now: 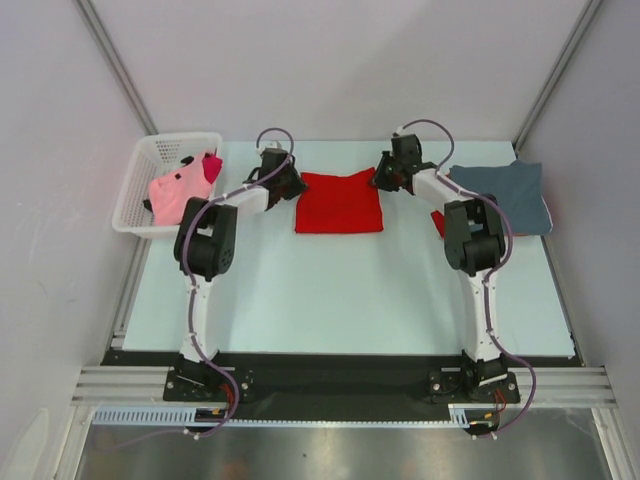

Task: Fold and stack the t-shirts
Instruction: Neatly place the folded tshirt to the corner

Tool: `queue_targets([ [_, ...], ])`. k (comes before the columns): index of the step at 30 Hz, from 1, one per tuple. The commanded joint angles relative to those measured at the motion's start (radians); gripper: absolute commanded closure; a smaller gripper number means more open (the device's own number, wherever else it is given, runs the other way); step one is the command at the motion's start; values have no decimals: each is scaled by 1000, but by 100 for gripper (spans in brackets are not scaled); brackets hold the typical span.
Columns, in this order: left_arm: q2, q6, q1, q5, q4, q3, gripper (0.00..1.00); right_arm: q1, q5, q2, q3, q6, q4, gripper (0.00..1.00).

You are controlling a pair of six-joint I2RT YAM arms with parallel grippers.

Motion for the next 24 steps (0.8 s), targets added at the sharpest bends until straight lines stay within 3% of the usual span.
queue_targets([
  [1,-200,39,-70,-47,64,-37,100,-3,25,-222,-61,-57,21,100],
  [7,-392,47,-180,-94,93,-109,100,-50,32,-501,-237,-63,-19,100],
  [15,-515,-2,-359,-122,123,-72,100,-326,16,-906,-389,-7,-155,100],
  [18,-463,-25,-427,-105,125,24,100,-450,5,-964,-377,-16,-229,100],
  [24,-193,-60,-542,-73,102,360,100,-639,-58,-1000,-354,-28,-296,100],
])
